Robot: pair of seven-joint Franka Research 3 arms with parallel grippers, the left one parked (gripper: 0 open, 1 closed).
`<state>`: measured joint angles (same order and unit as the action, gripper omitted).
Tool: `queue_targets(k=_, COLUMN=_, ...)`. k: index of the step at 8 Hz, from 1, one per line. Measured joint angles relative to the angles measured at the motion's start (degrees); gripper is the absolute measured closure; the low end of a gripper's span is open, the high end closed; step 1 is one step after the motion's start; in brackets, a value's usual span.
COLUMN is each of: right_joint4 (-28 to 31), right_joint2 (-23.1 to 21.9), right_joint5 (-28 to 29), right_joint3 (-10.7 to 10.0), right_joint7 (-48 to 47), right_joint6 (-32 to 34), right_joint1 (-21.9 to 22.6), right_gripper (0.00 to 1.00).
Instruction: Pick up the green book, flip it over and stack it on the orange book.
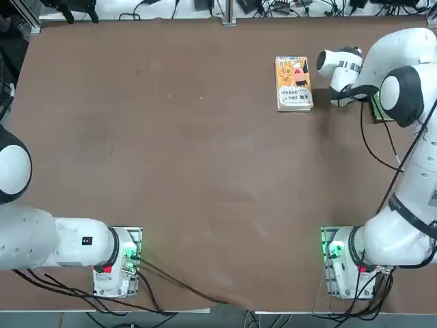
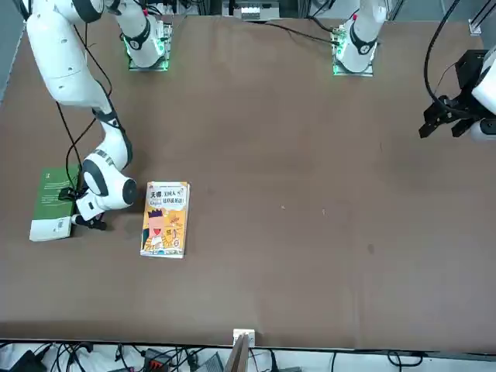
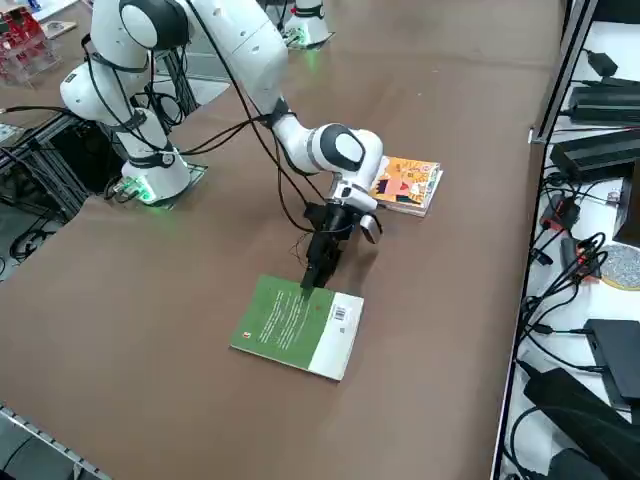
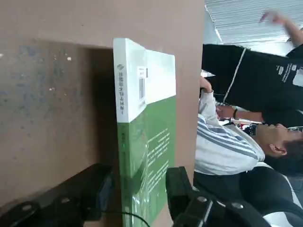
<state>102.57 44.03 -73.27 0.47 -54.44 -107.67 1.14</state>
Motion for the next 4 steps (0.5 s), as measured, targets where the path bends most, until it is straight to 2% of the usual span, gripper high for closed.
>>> queue_targets(k=4, right_joint4=0.06, right_joint2=0.83, right_joint5=-0.82, right_joint3=-0.03, right_joint7=-0.16, right_joint6=0.07, right_joint1=-0.42, right_gripper=0.39)
